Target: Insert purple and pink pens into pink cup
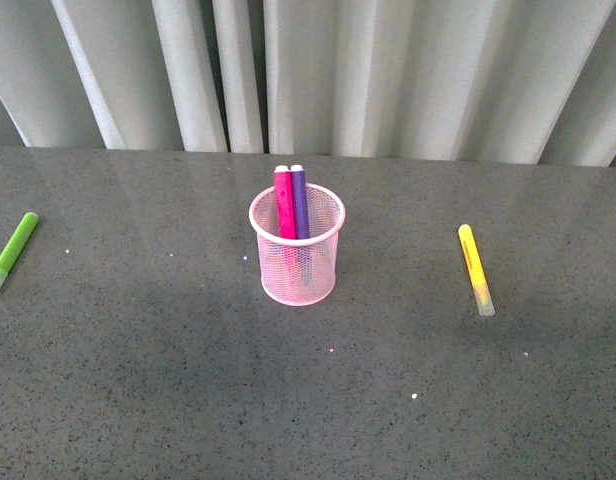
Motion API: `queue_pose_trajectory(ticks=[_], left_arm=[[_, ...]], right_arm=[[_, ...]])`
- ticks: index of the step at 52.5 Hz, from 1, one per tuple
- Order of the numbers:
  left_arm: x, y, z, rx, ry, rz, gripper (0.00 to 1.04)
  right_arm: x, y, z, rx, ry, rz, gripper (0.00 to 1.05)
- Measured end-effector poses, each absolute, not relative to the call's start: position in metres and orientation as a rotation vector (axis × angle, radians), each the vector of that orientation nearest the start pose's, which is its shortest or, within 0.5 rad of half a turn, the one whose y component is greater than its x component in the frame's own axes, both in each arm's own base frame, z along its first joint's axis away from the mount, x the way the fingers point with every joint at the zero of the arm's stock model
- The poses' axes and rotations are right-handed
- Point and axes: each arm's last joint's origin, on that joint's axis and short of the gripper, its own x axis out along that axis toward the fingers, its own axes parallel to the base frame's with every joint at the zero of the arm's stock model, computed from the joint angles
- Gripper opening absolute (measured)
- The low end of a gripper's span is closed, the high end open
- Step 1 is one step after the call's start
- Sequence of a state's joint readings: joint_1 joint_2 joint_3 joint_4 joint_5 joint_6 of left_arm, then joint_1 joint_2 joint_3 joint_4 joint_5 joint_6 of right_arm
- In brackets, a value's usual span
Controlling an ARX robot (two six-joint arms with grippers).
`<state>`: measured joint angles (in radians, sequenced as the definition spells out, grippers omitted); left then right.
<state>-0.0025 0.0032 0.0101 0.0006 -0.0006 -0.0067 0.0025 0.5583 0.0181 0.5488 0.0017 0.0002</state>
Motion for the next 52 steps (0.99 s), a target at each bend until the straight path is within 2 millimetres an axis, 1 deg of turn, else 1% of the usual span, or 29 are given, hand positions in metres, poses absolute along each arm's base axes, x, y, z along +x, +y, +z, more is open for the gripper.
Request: queue_pose_trajectory(ticks=[25, 52], left_arm=[[0.097, 0.000, 0.167, -0.007, -0.007, -0.002, 0.98], [0.097, 0.000, 0.167, -0.007, -0.007, -0.002, 0.98]], right_arm=[[0.118, 0.000, 0.173, 0.001, -0.020, 0.001, 0.03], [0.108, 0.000, 0.172, 0.001, -0.021, 0.001, 0.03]])
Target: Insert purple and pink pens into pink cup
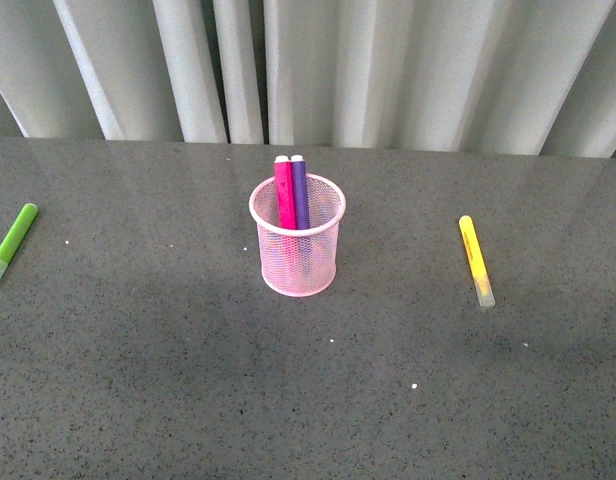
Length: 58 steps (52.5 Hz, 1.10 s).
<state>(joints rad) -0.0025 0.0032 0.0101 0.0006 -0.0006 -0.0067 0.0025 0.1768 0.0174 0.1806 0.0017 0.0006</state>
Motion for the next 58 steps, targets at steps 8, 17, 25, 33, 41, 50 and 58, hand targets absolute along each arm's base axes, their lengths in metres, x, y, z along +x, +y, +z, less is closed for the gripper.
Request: queue_pose_trajectory(ticks=[8, 17, 25, 33, 41, 50, 58], left_arm=[[0.097, 0.000, 0.167, -0.007, -0.007, -0.001, 0.98], [0.097, 0.000, 0.167, -0.007, -0.008, -0.002, 0.98], [0.097, 0.000, 0.167, -0.007, -0.008, -0.002, 0.98], [0.097, 0.000, 0.167, -0.007, -0.008, -0.002, 0.98], [0.097, 0.000, 0.167, -0.007, -0.008, -0.002, 0.98], [0.097, 0.000, 0.167, -0.007, -0.008, -0.002, 0.98], [0.097, 0.000, 0.167, -0.006, -0.008, -0.002, 0.98]], right_arm=[[0.098, 0.000, 0.168, 0.001, 0.000, 0.000, 0.03], [0.097, 0.000, 0.169, 0.001, -0.015, 0.000, 0.03], [0.097, 0.000, 0.169, 0.001, -0.015, 0.001, 0.03], [0.097, 0.000, 0.169, 0.001, -0.015, 0.000, 0.21], [0.097, 0.000, 0.169, 0.001, -0.015, 0.001, 0.48], [0.097, 0.000, 0.169, 0.001, -0.015, 0.000, 0.74], [0.097, 0.000, 0.169, 0.001, -0.015, 0.001, 0.97]])
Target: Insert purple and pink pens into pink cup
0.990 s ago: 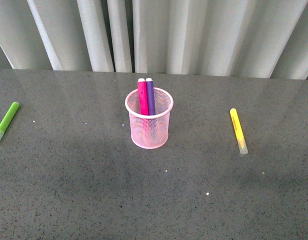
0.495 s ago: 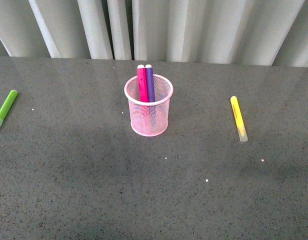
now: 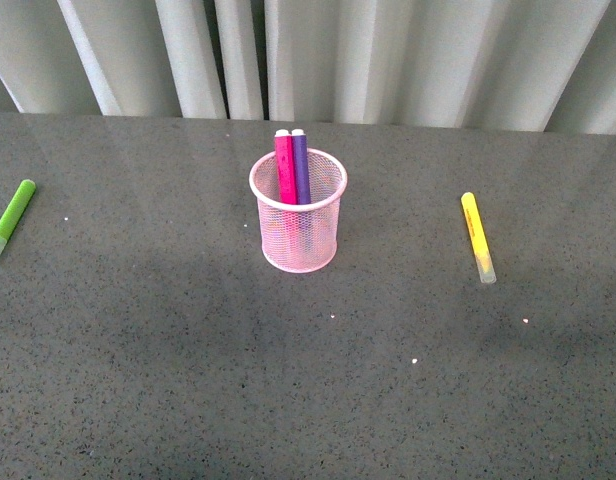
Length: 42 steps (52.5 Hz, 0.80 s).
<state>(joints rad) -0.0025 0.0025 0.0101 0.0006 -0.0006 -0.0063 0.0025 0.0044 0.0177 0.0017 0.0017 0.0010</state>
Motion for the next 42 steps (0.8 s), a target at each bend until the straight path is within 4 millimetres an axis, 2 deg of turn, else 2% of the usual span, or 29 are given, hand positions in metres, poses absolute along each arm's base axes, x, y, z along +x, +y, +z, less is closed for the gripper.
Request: queue_pose_trajectory(ticks=[2, 5, 42], left_arm=[[0.0972, -0.0002, 0.1668, -0.007, -0.008, -0.002, 0.98], [0.0972, -0.0002, 0.1668, -0.007, -0.008, -0.002, 0.98], [0.0972, -0.0002, 0.1668, -0.007, -0.008, -0.002, 0.98]], right_arm=[[0.0969, 0.0002, 0.1694, 0.002, -0.015, 0.001, 1.00], [0.0969, 0.0002, 0.1694, 0.002, -0.015, 0.001, 0.97], [0.0969, 0.0002, 0.1694, 0.002, -0.015, 0.001, 0.98]])
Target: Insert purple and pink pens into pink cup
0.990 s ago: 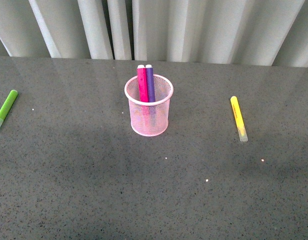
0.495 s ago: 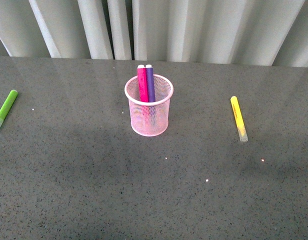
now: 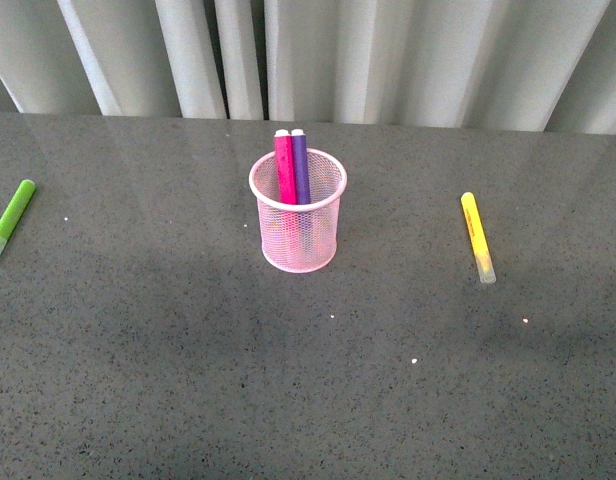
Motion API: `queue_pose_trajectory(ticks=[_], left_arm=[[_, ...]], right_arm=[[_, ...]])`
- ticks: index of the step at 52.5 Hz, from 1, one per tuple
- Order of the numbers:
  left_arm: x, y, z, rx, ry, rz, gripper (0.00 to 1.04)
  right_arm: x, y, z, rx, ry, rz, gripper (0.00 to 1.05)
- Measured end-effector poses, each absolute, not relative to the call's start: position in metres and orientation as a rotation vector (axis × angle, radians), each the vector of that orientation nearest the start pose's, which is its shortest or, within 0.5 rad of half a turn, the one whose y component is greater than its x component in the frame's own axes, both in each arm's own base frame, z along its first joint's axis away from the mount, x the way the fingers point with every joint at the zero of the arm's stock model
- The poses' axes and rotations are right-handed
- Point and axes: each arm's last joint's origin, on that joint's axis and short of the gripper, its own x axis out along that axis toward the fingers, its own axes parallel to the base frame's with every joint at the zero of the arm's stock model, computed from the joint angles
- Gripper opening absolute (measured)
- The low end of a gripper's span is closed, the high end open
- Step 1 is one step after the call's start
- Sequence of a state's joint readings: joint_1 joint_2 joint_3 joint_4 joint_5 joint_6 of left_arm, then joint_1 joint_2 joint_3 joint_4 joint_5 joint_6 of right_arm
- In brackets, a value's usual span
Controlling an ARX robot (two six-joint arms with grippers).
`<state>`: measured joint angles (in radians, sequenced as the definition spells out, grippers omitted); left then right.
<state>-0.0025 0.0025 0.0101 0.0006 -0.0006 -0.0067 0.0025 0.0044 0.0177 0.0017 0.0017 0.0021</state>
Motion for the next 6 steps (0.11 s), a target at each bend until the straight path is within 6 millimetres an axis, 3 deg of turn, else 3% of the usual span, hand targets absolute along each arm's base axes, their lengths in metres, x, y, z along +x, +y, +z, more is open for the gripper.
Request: queue_pose_trajectory(ticks=[6], left_arm=[[0.0972, -0.0002, 0.1668, -0.006, -0.008, -0.002, 0.98]], right_arm=[[0.0969, 0.0002, 0.1694, 0.002, -0.015, 0.000, 0.98]])
